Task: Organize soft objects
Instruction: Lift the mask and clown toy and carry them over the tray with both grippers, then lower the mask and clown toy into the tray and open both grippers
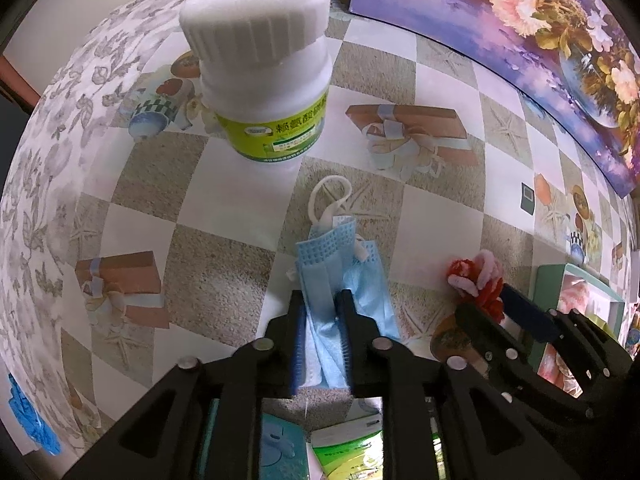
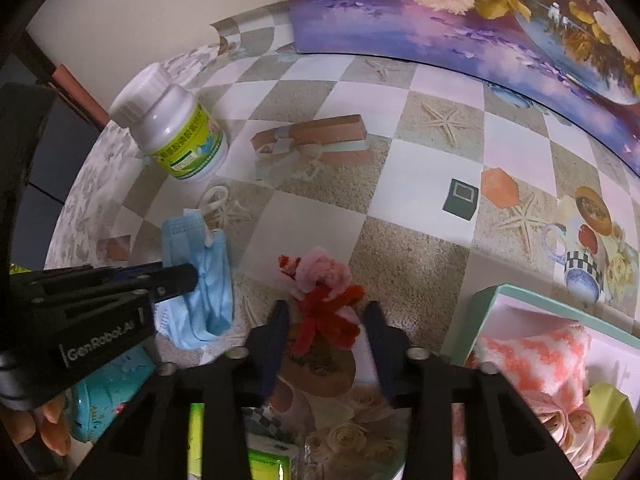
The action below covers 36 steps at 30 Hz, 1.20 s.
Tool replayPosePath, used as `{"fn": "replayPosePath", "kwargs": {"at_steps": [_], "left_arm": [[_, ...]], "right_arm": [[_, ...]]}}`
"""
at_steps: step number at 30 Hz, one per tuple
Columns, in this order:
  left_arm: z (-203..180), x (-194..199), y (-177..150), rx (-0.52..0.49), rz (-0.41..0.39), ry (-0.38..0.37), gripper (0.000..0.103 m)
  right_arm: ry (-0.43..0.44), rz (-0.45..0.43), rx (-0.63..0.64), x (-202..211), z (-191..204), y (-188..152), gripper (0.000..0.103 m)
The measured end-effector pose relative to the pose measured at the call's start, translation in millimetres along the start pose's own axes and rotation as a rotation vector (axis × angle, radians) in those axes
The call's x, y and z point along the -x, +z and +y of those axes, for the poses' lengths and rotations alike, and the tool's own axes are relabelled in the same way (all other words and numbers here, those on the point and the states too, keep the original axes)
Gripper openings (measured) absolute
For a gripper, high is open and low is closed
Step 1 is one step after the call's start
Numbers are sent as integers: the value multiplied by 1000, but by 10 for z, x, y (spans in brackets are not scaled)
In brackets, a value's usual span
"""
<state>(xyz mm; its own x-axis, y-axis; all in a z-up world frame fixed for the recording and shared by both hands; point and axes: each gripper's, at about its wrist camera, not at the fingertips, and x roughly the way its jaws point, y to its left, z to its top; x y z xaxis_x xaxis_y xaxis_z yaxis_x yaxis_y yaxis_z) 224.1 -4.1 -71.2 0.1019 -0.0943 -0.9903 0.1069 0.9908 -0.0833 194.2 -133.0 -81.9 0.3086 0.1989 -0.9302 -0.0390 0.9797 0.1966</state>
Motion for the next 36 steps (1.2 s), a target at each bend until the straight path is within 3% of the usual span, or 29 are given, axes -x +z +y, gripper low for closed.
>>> {"fn": "replayPosePath", "kwargs": {"at_steps": [2, 6, 10, 16, 26, 31, 36], "left_arm": [[-21, -33, -13, 3, 12, -2, 34], [-32, -79, -16, 3, 12, -11, 35], [-28, -96, -29, -3, 12, -35, 19], [-87, -19, -118, -11, -19, -65, 11], [-274, 631, -343, -24, -172, -112, 10], [-564, 964, -543, -66, -244, -171, 10], [-913, 1109, -823, -124, -258, -230, 10]], "right_arm": [[-3, 2, 9, -6, 17, 3, 27], [-5, 0, 15, 42, 2, -14, 26], [-18, -8, 17, 134, -13, -31, 26], [-30, -24, 0, 312, -33, -73, 26], [-67, -113, -55, 956, -180, -251, 26], [-113, -177, -120, 1397, -358, -418, 26], [-147, -227, -218, 1738, -643, -720, 26]]}}
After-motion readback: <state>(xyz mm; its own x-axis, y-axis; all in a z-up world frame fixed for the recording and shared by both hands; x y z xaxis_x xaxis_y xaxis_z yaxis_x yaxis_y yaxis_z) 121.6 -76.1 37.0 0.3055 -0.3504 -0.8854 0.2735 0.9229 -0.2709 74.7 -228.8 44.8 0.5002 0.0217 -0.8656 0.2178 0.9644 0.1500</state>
